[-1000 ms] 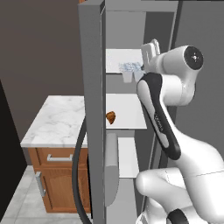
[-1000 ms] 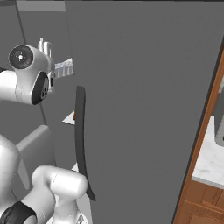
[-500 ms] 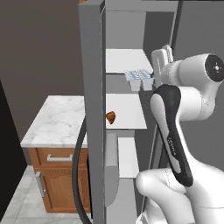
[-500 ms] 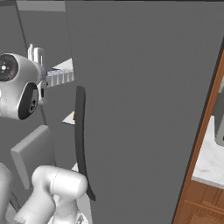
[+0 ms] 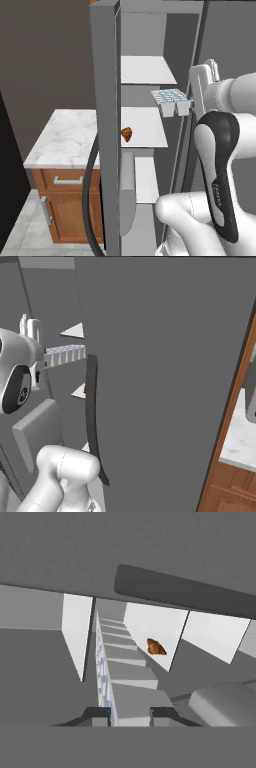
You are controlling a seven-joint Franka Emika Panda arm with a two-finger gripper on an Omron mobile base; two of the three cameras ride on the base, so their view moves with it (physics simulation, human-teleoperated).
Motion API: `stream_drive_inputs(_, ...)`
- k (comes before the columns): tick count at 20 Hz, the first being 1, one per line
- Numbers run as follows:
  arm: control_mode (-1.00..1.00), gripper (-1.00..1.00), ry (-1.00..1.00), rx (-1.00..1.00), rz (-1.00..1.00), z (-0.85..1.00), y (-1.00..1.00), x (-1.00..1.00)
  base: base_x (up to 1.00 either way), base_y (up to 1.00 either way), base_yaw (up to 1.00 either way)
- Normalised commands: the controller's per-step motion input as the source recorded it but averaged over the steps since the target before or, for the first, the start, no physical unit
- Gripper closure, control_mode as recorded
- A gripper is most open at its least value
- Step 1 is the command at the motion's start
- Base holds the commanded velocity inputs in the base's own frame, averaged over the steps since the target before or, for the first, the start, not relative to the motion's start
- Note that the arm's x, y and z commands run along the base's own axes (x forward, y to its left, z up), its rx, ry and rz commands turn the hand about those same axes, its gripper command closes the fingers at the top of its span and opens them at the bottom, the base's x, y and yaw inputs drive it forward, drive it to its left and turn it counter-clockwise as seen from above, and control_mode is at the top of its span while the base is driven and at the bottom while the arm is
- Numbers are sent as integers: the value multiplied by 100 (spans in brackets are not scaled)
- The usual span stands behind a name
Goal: Open the freezer door, pick up the ice cube tray from the freezer, and place it on the dining counter.
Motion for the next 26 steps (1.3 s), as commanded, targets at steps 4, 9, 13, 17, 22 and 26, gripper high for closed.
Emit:
stream_drive_inputs(4,-100,100,3,0,0,1,-11,-61,0,0,0)
stream_drive_inputs(9,-100,100,2,0,0,1,-6,-54,0,0,0)
stream_drive_inputs(13,-100,100,2,0,0,0,-1,-47,0,0,0)
stream_drive_inputs(17,100,100,0,0,0,0,0,0,-66,-6,0)
stream_drive_inputs(22,100,100,0,0,0,0,0,0,-98,-28,11)
stream_drive_inputs(26,100,100,0,0,0,0,0,0,-100,-25,21)
